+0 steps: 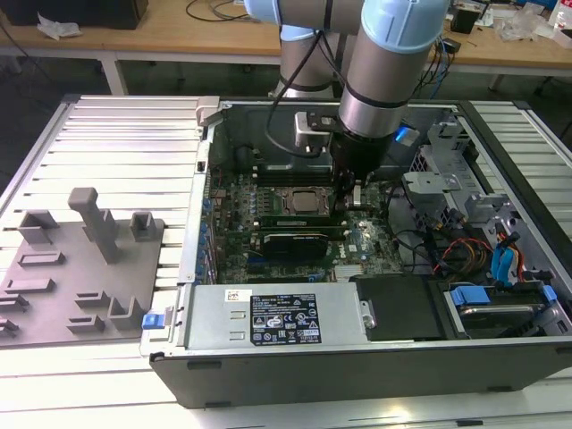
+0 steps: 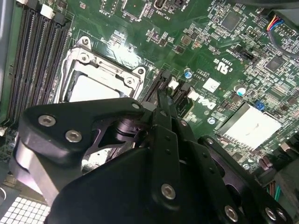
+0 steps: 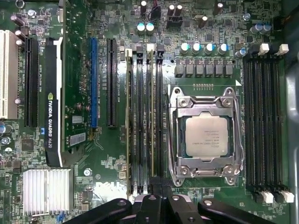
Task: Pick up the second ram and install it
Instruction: 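Press down the second ram until it locks into place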
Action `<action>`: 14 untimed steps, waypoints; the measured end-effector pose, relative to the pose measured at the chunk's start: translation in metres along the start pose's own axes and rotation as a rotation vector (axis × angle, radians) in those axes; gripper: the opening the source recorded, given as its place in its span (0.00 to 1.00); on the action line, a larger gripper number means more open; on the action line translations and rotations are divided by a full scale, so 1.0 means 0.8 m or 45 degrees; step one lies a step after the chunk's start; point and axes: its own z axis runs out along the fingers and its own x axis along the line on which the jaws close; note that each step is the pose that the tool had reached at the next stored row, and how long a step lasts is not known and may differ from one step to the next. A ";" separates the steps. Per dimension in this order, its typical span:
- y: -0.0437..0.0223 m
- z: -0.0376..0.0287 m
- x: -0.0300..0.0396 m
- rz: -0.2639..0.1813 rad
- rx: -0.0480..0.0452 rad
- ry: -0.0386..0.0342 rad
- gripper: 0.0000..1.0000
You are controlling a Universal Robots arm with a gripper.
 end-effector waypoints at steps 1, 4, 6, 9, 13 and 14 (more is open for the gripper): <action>0.0003 -0.0055 -0.0001 0.000 0.000 0.0003 0.11; 0.0011 -0.0223 -0.0005 0.000 0.000 0.0010 0.11; 0.0011 -0.0230 -0.0006 0.000 0.000 0.0007 0.11; 0.0058 -0.0230 -0.0004 0.000 0.000 0.0013 0.11; 0.0333 -0.0214 -0.0001 0.000 0.001 0.0010 0.11; 0.0433 -0.0210 0.0000 0.000 0.002 0.0012 0.11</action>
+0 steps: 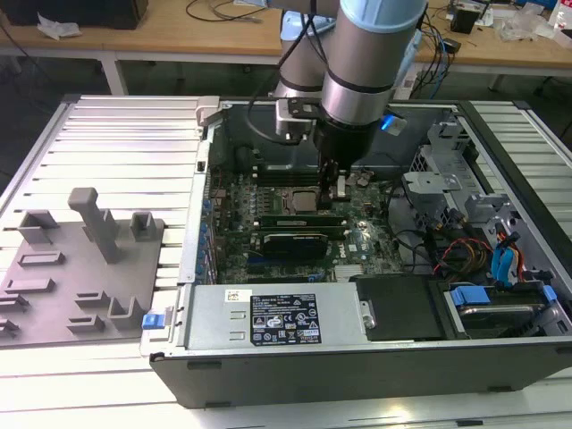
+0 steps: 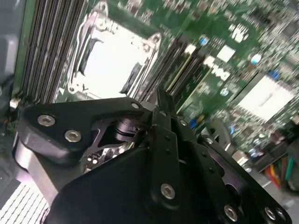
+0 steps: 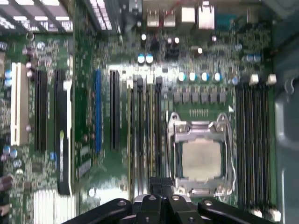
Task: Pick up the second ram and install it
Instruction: 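Press down the second ram until it locks into place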
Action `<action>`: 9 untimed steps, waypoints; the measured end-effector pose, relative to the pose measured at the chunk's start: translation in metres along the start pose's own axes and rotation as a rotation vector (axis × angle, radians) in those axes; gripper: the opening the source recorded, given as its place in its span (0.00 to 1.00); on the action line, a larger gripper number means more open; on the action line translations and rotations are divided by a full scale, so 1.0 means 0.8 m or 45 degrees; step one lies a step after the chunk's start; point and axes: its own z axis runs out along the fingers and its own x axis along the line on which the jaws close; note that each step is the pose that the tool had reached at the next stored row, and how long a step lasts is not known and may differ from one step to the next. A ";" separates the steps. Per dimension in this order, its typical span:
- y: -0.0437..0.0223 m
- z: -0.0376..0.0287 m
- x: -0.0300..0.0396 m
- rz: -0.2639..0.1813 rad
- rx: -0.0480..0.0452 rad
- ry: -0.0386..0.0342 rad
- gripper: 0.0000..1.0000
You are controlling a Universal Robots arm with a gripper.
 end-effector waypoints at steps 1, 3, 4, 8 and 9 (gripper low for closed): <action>0.0080 0.0005 0.0001 0.000 0.001 -0.0002 0.11; 0.0218 0.0011 0.0003 0.000 0.001 -0.0003 0.11; 0.0257 0.0014 0.0003 0.000 0.001 -0.0003 0.11; 0.0476 0.0024 0.0007 0.000 0.002 -0.0003 0.11; 0.0513 0.0025 0.0007 0.000 0.002 -0.0001 0.11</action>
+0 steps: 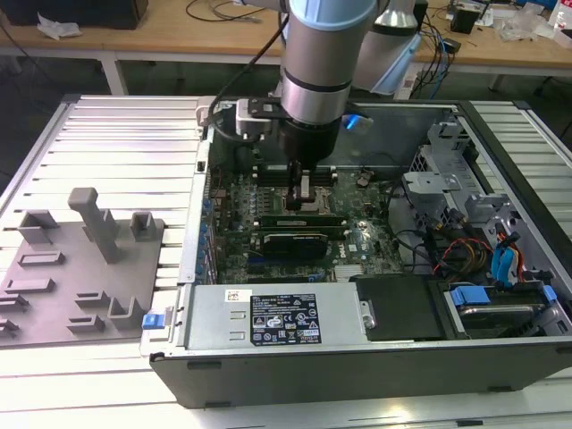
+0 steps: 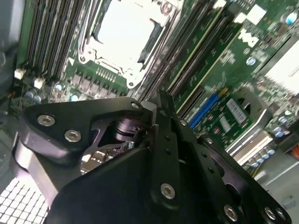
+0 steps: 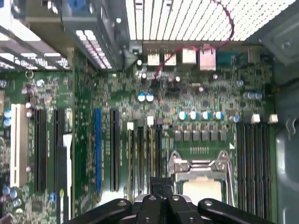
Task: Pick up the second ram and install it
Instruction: 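Press down the second ram until it locks into place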
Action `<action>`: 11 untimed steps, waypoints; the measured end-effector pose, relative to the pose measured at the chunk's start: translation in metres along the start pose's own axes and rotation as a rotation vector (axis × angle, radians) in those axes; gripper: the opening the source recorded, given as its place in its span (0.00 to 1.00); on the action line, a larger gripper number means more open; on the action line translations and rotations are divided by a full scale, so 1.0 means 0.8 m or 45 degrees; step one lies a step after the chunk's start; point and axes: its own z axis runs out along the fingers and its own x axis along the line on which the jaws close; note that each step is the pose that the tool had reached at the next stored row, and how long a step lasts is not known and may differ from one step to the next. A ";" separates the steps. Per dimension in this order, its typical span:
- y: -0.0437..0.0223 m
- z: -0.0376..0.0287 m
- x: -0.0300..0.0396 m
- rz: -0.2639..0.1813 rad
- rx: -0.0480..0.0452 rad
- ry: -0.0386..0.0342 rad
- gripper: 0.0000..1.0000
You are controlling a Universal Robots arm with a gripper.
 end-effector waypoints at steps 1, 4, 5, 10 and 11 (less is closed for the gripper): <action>0.0035 0.0002 0.0000 0.000 0.000 -0.0001 0.11; 0.0157 0.0008 0.0002 0.000 0.001 -0.0001 0.11; 0.0221 0.0012 0.0003 0.000 0.001 -0.0001 0.11; 0.0350 0.0034 0.0006 0.000 0.001 -0.0001 0.11; 0.0350 0.0061 0.0010 0.000 0.001 0.0000 0.11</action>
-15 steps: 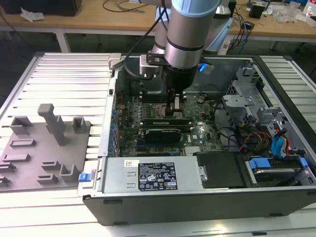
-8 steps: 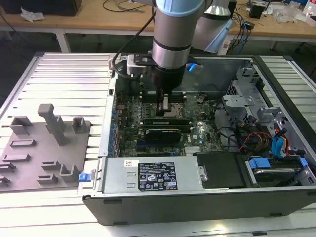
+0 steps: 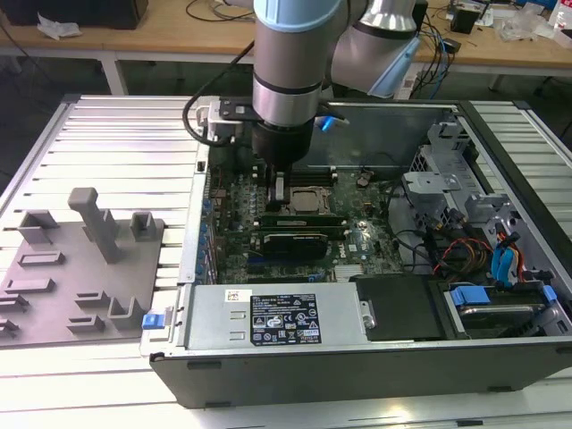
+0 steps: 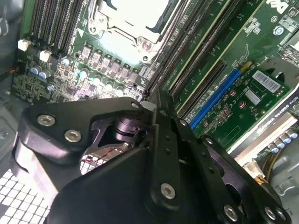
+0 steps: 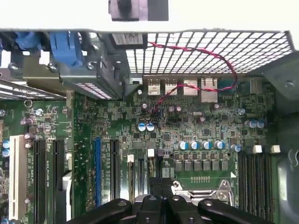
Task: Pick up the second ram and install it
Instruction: 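Press down the second ram until it locks into place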
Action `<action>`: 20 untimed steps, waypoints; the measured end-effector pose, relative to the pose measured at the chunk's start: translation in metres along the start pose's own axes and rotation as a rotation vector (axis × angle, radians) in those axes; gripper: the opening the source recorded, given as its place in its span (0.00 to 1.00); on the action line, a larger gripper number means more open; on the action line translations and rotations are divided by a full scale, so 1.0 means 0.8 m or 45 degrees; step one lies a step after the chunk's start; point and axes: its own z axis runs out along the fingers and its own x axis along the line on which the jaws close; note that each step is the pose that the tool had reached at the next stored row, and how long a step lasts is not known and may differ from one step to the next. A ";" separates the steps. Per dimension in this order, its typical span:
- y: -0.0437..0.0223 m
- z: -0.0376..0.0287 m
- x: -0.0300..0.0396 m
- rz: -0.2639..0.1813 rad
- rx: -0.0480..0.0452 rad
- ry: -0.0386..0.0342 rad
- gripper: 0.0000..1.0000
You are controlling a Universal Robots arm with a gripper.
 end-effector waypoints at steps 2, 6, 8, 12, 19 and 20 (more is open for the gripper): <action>-0.0001 0.0101 0.0004 0.000 0.000 -0.0002 0.11; 0.0030 0.0186 0.0006 0.000 0.000 -0.0004 0.11; 0.0032 0.0206 0.0008 0.000 -0.001 -0.0023 0.11; -0.0042 0.0130 0.0003 0.000 0.000 -0.0047 0.11; -0.0277 0.0111 0.0001 0.000 -0.001 -0.0050 0.11; -0.0322 0.0109 0.0000 0.000 -0.001 -0.0050 0.11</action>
